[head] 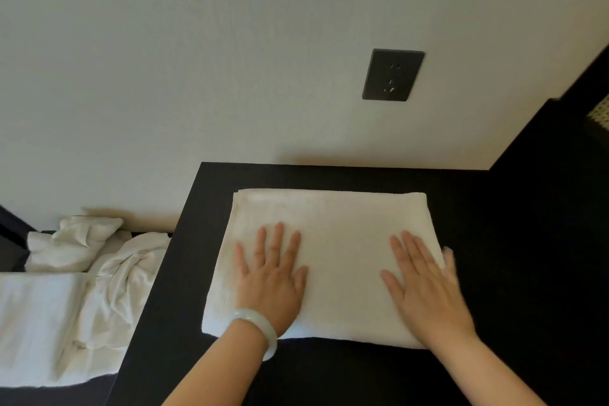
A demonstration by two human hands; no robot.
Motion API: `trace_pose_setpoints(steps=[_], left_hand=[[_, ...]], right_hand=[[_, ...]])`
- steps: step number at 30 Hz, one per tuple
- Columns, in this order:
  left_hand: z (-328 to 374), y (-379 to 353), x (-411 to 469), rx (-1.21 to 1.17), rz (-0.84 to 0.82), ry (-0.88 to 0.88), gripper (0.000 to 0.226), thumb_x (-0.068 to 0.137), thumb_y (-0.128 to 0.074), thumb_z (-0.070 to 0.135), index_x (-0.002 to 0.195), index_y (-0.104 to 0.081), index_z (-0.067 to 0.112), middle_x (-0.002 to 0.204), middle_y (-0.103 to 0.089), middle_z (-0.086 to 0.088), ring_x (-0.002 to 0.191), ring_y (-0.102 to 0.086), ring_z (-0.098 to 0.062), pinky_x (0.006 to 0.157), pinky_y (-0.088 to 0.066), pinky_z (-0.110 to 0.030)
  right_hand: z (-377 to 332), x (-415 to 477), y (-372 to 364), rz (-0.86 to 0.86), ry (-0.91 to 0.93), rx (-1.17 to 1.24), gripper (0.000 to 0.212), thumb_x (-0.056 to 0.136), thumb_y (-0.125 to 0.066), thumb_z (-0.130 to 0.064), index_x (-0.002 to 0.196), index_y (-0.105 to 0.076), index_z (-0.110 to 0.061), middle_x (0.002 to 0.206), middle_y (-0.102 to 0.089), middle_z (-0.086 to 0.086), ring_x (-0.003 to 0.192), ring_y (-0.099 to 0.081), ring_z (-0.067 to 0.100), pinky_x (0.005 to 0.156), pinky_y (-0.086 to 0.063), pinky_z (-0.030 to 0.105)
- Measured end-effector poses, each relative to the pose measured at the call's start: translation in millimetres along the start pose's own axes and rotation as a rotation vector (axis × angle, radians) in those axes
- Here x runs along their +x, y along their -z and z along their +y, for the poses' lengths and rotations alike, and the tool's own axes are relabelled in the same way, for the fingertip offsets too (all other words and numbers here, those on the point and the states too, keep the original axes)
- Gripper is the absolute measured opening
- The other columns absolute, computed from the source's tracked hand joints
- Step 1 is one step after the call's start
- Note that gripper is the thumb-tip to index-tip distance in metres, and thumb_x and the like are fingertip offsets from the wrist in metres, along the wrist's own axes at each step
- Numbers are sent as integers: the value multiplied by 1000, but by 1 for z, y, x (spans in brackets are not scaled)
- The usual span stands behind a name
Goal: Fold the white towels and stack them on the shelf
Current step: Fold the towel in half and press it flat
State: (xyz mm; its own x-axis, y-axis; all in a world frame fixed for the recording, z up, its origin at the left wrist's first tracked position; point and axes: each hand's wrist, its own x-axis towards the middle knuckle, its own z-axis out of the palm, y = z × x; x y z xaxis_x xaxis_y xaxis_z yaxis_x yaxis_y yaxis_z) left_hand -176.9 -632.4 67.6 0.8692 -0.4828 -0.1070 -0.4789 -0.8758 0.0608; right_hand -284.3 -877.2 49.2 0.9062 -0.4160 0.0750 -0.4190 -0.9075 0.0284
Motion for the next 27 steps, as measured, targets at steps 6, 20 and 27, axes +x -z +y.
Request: trace_pose_setpoints(steps=[6, 20, 27], left_hand=[[15, 26, 32, 15, 37, -71, 62, 102, -7, 49, 153, 17, 23, 160, 25, -2, 143, 31, -24, 112, 23, -52], [-80, 30, 93, -90, -136, 157, 62, 97, -6, 61, 153, 13, 39, 164, 12, 7, 151, 9, -25, 118, 2, -60], [-14, 28, 98, 55, 55, -290, 62, 98, -1, 54, 155, 9, 31, 164, 12, 2, 150, 15, -20, 118, 10, -51]], right_hand=[[-26, 43, 35, 103, 35, 53, 67, 100, -5, -59, 154, -5, -19, 163, -19, -1, 150, 1, 15, 121, 12, 41], [5, 111, 13, -147, 18, -21, 83, 86, 17, -69, 156, 4, -27, 167, -2, -5, 150, 14, 13, 118, 16, 52], [-78, 97, 22, -66, 413, 67, 65, 98, -4, -58, 158, -1, -32, 167, 0, -4, 153, 8, 13, 118, 20, 46]])
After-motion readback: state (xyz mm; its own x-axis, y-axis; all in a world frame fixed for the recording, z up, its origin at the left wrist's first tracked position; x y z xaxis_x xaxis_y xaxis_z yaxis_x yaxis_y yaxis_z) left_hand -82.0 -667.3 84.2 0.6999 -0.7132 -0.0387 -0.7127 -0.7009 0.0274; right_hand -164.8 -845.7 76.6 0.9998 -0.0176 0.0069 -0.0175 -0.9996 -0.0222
